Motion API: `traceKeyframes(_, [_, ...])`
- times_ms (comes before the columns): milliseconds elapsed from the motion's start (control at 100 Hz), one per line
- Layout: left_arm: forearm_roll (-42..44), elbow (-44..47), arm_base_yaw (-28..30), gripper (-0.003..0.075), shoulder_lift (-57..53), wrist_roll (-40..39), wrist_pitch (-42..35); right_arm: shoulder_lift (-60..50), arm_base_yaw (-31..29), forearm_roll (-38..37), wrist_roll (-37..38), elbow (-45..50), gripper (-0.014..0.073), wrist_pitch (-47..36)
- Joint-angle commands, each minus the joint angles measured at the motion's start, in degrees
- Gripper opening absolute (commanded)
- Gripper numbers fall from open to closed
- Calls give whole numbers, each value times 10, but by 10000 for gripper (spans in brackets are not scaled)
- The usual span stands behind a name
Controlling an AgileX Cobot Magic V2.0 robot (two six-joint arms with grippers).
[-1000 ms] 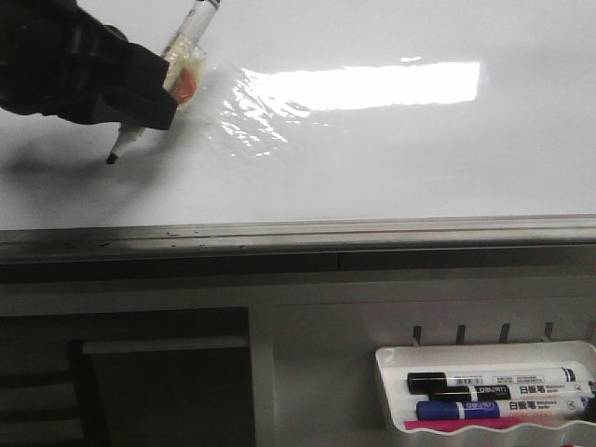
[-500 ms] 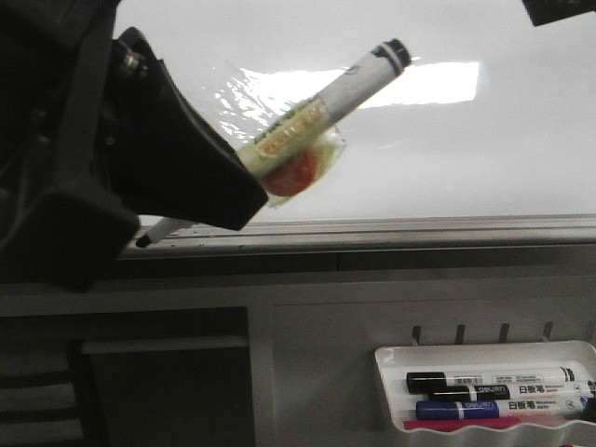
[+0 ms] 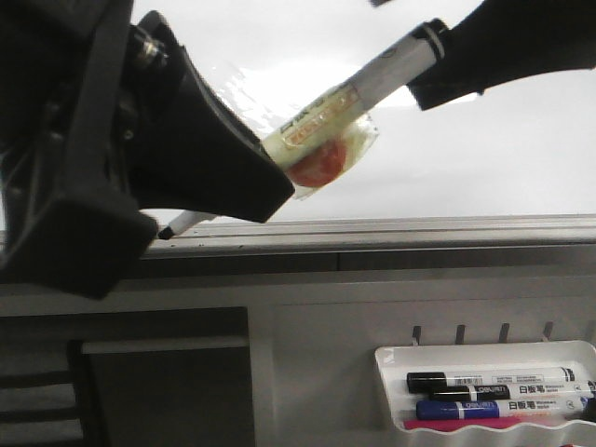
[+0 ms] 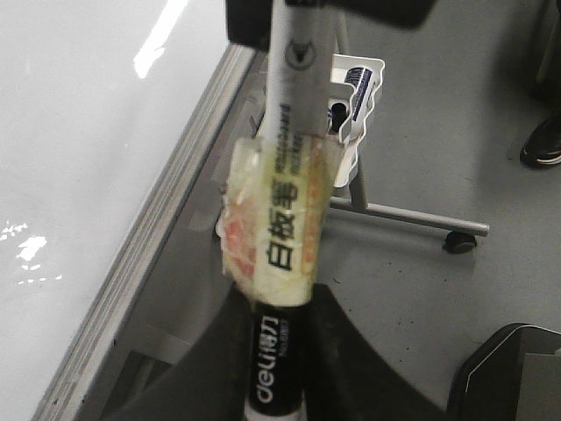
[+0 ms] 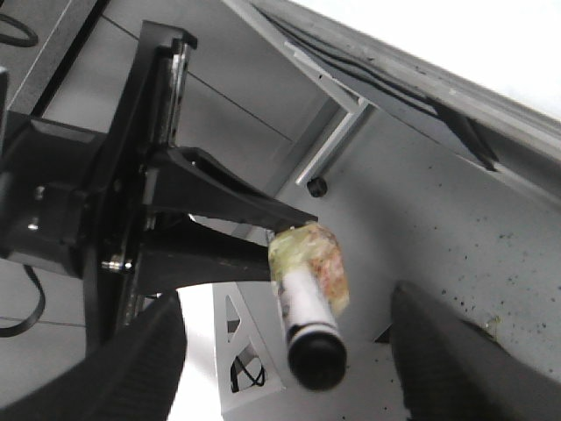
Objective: Write number 7 on whiteboard
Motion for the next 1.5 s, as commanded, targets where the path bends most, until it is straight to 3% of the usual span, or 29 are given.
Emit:
traceKeyframes(0, [0, -18, -5, -20, -9, 1, -48, 5, 9, 30, -13, -25, 437, -2])
traceKeyframes(190, [0, -18, -5, -20, -9, 1, -59, 25, 24, 30, -31, -29, 391, 7])
traceKeyframes(520, [-8, -18, -5, -15, -9, 1, -85, 32, 23, 33, -55, -29, -71, 6])
traceKeyframes(650, [-10, -18, -5, 95, -9, 1, -85, 32, 23, 33, -55, -29, -60, -6])
traceKeyframes(820, [-18, -18, -4, 454, -16, 0, -85, 25, 23, 32, -61, -29, -59, -27])
traceKeyframes(890, [-27, -18, 2, 533, -23, 0, -85, 13, 23, 27, -61, -26, -53, -47])
traceKeyframes(1060, [-87, -18, 56, 512, -72, -1, -87, -55, 23, 26, -61, 13, -48, -138])
traceKeyframes(1260, [-180, -7, 177, 491, -141, -1, -91, -153, 23, 27, -92, 79, -48, -241])
traceKeyframes(1490, [-273, 60, 290, 491, -208, -1, -169, -202, 23, 32, -105, 102, -48, -328])
